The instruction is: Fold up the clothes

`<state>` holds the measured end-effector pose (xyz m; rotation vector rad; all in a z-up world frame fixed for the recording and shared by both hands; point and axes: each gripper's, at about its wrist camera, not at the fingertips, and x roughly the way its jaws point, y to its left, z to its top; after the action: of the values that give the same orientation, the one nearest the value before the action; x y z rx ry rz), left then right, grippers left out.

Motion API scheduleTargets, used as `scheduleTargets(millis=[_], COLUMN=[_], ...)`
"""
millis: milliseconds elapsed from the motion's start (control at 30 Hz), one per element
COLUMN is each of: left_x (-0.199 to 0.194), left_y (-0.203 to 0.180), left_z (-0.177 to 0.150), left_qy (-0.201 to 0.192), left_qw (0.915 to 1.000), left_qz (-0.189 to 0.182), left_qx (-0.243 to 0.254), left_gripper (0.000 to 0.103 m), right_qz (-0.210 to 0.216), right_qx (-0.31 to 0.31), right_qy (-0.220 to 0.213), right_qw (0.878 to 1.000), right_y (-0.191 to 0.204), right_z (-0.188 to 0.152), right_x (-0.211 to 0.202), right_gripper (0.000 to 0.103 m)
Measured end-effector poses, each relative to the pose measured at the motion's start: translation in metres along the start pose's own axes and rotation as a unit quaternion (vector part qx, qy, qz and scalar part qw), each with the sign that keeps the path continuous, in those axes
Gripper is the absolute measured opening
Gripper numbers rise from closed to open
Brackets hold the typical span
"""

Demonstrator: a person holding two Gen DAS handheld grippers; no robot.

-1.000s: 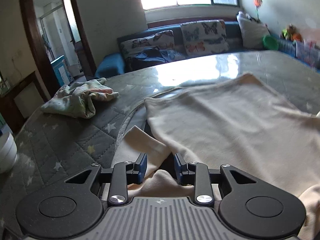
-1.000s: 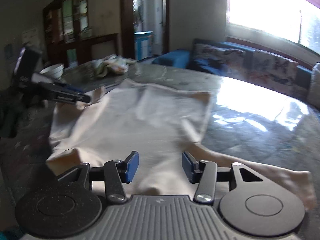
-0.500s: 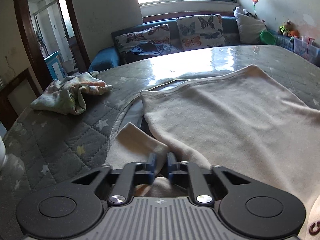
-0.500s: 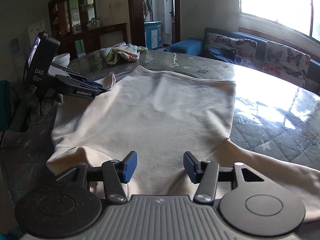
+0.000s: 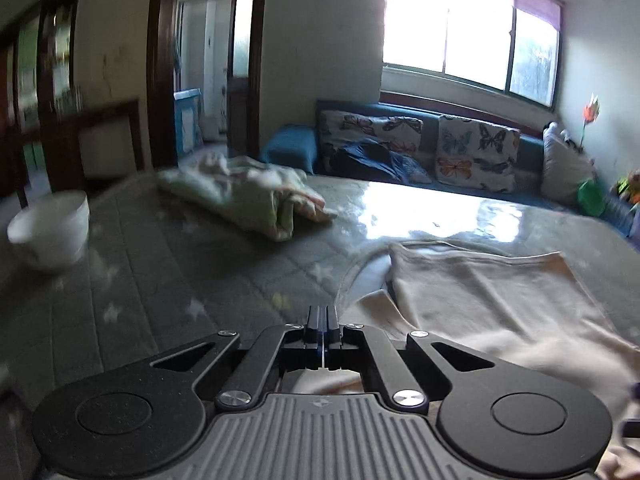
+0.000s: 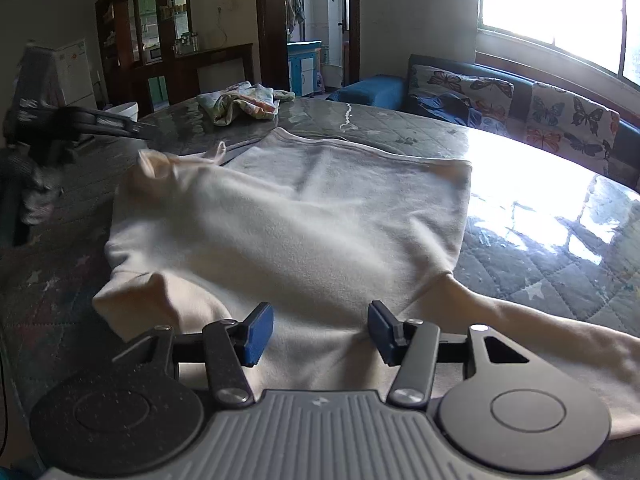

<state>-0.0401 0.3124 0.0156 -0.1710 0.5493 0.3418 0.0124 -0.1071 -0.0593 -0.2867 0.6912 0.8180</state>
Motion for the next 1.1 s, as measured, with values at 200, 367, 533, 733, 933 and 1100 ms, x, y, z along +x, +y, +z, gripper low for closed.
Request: scheduleTargets(millis=[200, 367, 533, 733, 933, 1100], left_x=[-0.006, 0.005, 0.032, 0.050, 0.051, 0.037], left_y=[-0.006, -0.046, -0.076, -0.077, -0.069, -0.038], left_z=[-0.005, 0.001, -0.005, -0.013, -0.013, -0.002], left_qy=[0.011, 0.019, 0.051, 0.081, 0.075, 0.039], left_qw=[0.9993, 0.9931, 0.9806, 0.9741, 0.9791, 0.9924], left_qz=[-0.001, -0.045, -0.059, -0.065, -0.074, -0.081], left_qx=[0.035, 0.107, 0.180, 0.201, 0.174, 0.085], left_gripper=[0.002, 0.009, 0.022, 0.025, 0.009, 0.005], right_qz=[-0.003, -0.005, -0.004, 0.000, 0.003, 0.002], right_qx=[-0.009, -0.012, -0.008, -0.007, -0.005, -0.004], right_qy=[0.002, 0.004, 0.005, 0.006, 0.006, 0.006], right_qw=[1.000, 1.000, 1.000, 1.000, 1.000, 1.000], right_y=[0.004, 0.007, 0.006, 0.005, 0.005, 0.005], right_z=[-0.001, 0.000, -0.001, 0.000, 0.000, 0.000], right_x=[0.001, 0.001, 0.001, 0.003, 0.004, 0.004], right_gripper=[0.058, 0.060, 0.060, 0.061, 0.061, 0.061])
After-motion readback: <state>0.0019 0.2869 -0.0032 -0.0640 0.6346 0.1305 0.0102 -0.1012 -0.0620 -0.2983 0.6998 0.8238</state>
